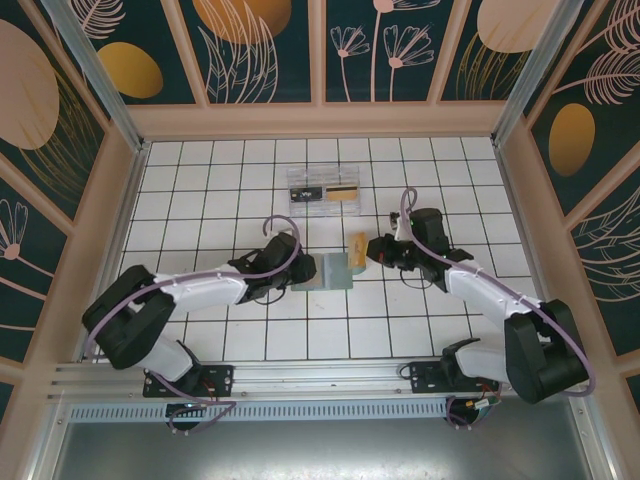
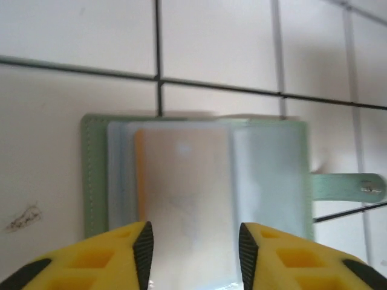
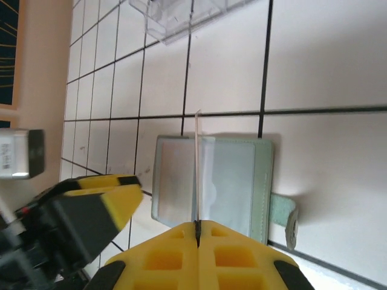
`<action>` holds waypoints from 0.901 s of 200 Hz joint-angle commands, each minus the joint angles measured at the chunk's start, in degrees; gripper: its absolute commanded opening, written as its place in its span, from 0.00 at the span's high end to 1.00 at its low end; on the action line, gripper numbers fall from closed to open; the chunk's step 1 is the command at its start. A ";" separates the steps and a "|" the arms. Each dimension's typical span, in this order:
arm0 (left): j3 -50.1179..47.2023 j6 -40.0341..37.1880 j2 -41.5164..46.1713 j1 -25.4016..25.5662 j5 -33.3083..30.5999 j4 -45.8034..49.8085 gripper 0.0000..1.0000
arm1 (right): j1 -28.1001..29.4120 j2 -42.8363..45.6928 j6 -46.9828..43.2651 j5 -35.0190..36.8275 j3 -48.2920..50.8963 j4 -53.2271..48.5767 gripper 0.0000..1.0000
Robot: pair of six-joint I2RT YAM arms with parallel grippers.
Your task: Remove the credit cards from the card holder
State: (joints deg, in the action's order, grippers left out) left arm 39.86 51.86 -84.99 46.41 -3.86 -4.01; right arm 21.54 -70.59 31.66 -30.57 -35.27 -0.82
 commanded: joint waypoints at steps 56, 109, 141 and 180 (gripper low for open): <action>-6.40 2.39 26.16 -0.29 -13.09 2.82 0.02 | 4.98 -7.31 -21.92 18.64 -23.06 -16.07 1.00; -12.06 1.43 42.68 -0.34 -17.46 7.30 0.02 | 12.53 -15.65 -47.45 29.18 -32.38 -15.64 1.00; -14.78 0.38 49.16 -0.30 -17.63 8.49 0.02 | 14.39 -22.46 -60.17 31.17 -39.88 -21.69 1.00; -16.13 -0.48 53.63 -0.29 -16.88 10.52 0.02 | 14.83 -27.57 -73.15 33.87 -43.29 -23.71 1.00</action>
State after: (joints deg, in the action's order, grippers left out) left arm 24.51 52.97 -33.52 46.41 -20.18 4.16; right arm 36.07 -96.49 -28.95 0.49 -76.47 -20.56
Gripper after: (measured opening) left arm 0.985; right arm 0.053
